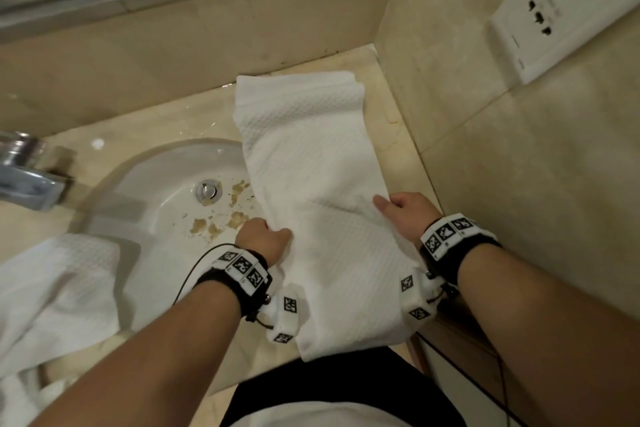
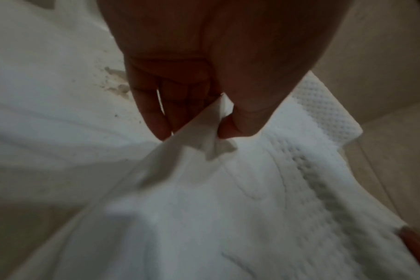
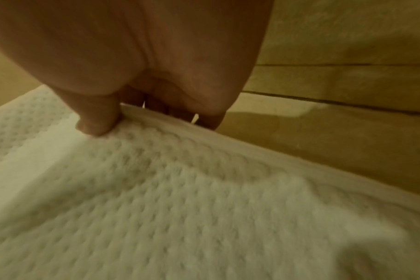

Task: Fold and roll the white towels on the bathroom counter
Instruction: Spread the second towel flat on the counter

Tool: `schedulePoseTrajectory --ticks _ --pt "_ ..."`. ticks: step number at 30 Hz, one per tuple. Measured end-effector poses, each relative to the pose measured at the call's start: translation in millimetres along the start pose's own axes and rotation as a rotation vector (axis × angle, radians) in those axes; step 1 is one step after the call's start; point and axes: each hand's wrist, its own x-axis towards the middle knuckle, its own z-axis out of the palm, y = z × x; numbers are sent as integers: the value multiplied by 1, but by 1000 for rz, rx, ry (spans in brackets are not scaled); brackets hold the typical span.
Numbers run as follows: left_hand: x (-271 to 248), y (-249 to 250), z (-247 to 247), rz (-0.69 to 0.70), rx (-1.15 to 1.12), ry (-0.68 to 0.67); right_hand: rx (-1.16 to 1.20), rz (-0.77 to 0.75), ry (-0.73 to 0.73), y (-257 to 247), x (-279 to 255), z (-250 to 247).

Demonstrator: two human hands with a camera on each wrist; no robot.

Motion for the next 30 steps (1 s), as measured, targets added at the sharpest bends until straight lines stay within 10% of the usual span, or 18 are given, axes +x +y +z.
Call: schedulePoseTrajectory --ticks 9,18,30 --pt "4 2 -17 75 -13 -82 82 87 181 -4 0 -6" --pt "-2 -2 -8 -237 -635 -156 75 76 228 -2 -5 3" --pt "27 33 -47 19 -944 -43 116 -98 400 -47 21 -17"
